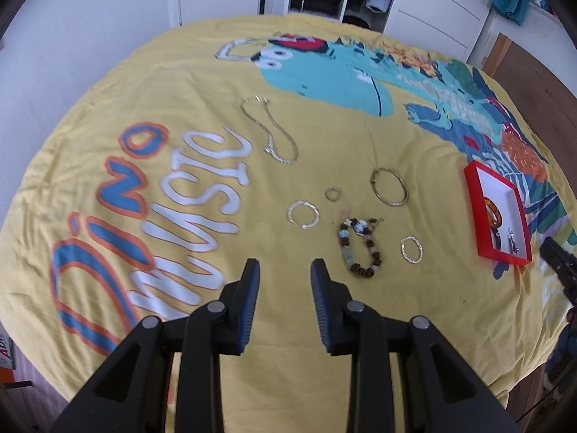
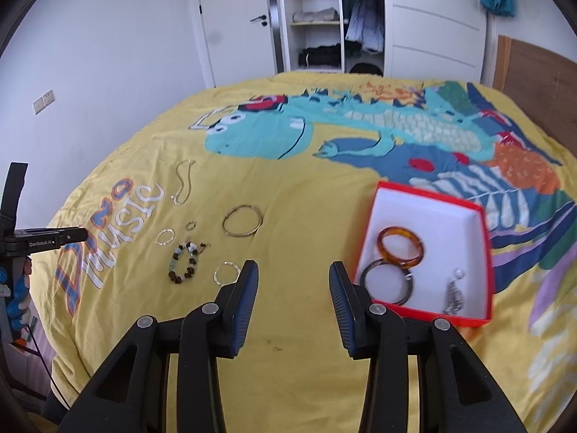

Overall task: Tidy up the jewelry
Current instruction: 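Grasp the beaded bracelet with the left tool while the right tool grasps the twisted silver hoop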

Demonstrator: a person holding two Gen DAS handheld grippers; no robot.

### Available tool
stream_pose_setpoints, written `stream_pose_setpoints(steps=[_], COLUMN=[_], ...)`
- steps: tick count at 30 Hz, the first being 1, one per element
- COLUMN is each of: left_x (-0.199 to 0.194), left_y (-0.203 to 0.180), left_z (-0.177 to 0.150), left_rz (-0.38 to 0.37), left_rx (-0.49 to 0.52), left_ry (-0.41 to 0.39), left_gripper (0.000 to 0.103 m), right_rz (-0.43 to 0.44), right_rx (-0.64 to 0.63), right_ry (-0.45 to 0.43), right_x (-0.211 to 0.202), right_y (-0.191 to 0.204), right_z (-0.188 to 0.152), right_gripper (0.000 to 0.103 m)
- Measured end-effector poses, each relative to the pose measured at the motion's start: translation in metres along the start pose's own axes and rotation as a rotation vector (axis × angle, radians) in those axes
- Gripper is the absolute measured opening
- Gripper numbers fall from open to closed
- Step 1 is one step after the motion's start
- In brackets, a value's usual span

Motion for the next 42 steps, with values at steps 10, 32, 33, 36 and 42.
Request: stream_pose_setpoints(steps=[10,32,33,36,42], left_x=[0.067,0.151,0.152,0.155,0.154], left_y=[-0.041,-0.062,-0.062,-0.064,-0.067], left_z=[-0.006,-0.008,-0.008,-0.007,-0.007], left_rz=[-0.100,-0.146,-0.143,-0.127,-0.085], left_rx=[-0.007,-0.012,-0.012,-0.015,-0.011], left_ry=[0.105,0.206,0.206,0.201,0.164], left_gripper=[0.028,0.028,0.028,0.028,0.015], right_rz=[0.088,0.156,0.154,0.146,0.118], right_rx=[-0.023,-0.093,-0.088,-0.086,-0.077], right_ry=[0.134,0.265,0.267,0.263,0.255], right_x=[0.080,0.189,0.192,0.199,0.200], right_y=[0.028,0.067,0.066,0.066,0.066], right_z=[-0.027,-0.041,-0.042,-0.045,-0.047], right_gripper=[0.040,0.032,0.031,0.031,0.022])
Point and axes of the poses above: each gripper's, at about its wrist camera, not at the fingertips, and x roughly the way its jaws point, y to its left, z to its top, the point moved 8 cm from there along x, roughly the way its jaws point, and after that the axes turned 3 degrees about x, right-handed, at the moved point
